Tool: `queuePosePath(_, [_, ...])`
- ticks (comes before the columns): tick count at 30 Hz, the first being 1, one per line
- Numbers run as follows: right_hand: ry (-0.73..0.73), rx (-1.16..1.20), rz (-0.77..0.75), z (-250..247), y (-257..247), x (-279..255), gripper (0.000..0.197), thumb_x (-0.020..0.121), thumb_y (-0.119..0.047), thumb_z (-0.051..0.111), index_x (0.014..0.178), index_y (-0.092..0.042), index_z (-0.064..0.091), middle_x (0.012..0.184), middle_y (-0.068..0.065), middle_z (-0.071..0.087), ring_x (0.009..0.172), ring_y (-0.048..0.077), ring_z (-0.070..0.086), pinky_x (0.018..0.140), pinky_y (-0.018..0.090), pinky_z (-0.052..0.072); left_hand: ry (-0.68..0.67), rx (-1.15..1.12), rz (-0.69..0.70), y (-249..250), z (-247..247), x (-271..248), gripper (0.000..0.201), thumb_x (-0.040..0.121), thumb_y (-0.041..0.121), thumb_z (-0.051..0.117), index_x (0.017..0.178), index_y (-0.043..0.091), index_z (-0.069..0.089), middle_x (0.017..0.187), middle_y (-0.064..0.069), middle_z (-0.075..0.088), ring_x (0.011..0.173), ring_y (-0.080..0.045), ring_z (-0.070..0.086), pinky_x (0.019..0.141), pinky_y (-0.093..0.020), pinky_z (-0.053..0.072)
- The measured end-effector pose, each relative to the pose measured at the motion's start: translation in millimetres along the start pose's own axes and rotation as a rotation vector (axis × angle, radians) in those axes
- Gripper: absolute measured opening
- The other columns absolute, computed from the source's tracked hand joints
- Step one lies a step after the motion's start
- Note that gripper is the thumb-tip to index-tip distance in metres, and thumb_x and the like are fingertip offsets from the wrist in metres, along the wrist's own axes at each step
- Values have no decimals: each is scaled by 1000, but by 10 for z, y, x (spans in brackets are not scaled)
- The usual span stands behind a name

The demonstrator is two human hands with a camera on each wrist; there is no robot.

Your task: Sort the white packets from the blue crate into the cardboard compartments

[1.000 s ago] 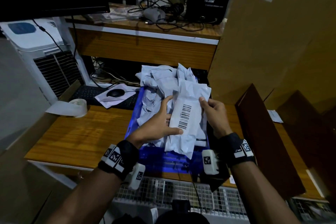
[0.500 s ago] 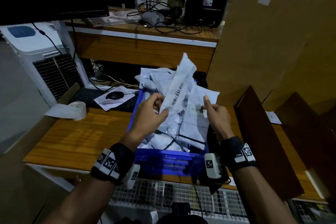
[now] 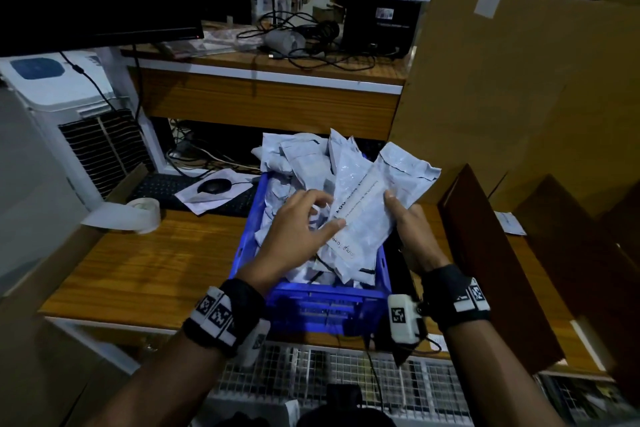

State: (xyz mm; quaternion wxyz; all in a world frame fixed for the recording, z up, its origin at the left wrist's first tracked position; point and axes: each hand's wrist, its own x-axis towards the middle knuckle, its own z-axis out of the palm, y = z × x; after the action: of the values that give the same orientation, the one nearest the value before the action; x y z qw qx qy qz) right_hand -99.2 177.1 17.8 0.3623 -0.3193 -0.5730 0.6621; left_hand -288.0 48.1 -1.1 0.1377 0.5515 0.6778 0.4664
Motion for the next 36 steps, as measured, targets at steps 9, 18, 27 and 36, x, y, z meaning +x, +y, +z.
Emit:
queuePosePath(9, [11,19,-15,32,-46,-127,44,114,-42,41,135,-12,66,132,8,73,125,26,69,110,49,52,-227,16,-200,36,-48,26,65,79,57,88,131,31,59,126,11,60,119,-8,56,93,-32,52])
queuePosePath(18, [7,73,23,40,-52,-131,44,114,-47,36,132,-20,65,134,6,73,128,23,67,115,47,47,-250,-477,-341,-73,-149,36,30,92,36,82,117,22,75,106,9,79,102,-13,74,98,-53,60])
queuePosePath(27, [45,109,47,69,-121,-303,35,114,-43,34,126,-30,64,132,-2,74,122,14,70,98,30,58,-140,-784,-418,-163,-326,9,17,96,19,75,111,12,75,99,0,77,96,-19,74,81,-37,62])
queuePosePath(36, [71,99,40,184,-63,-649,44,114,-49,29,136,-28,60,139,-2,70,133,17,63,113,38,49,-5,-853,-376,-114,-266,-59,17,99,26,74,112,16,71,109,-3,75,103,-23,71,77,-35,62])
